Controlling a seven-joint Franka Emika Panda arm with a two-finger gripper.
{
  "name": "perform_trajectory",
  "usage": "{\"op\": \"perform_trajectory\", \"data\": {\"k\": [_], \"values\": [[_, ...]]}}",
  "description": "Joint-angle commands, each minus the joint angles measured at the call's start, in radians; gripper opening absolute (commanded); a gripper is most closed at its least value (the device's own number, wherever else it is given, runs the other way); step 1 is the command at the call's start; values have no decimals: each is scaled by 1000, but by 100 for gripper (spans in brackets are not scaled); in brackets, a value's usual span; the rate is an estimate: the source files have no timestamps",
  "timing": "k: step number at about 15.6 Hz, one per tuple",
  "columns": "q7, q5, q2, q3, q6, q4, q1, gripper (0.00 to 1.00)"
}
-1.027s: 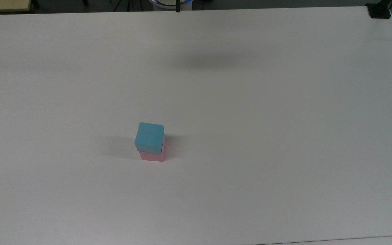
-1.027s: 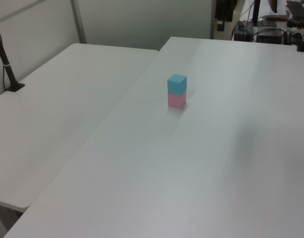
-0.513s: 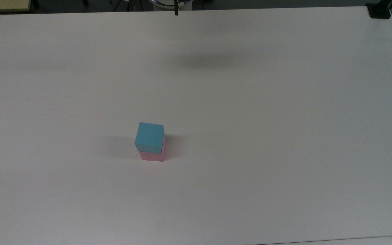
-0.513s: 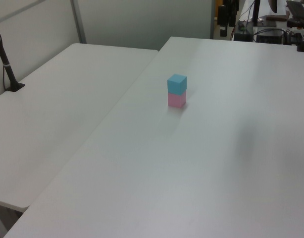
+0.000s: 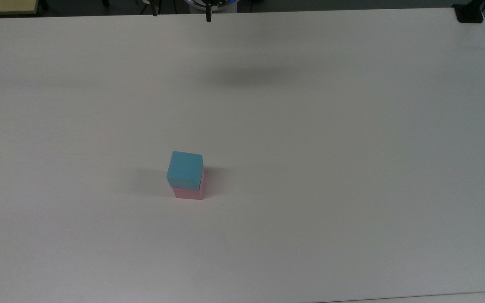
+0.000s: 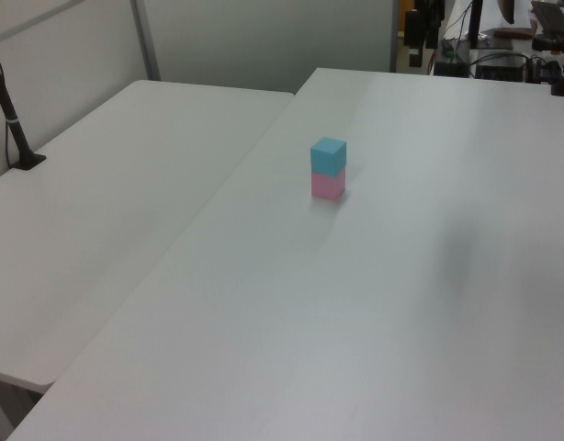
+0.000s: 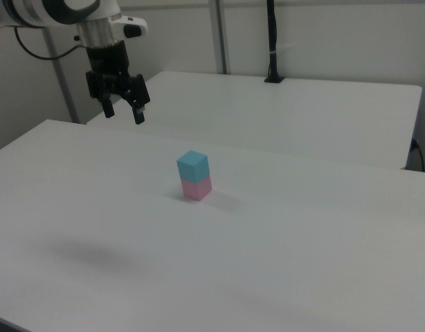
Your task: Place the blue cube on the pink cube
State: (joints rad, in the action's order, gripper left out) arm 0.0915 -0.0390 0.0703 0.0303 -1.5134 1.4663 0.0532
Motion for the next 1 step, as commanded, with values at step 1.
{"op": "perform_trajectory", "data": {"k": [1], "values": [[-15, -19, -18, -21, -30, 29, -16, 100]]}}
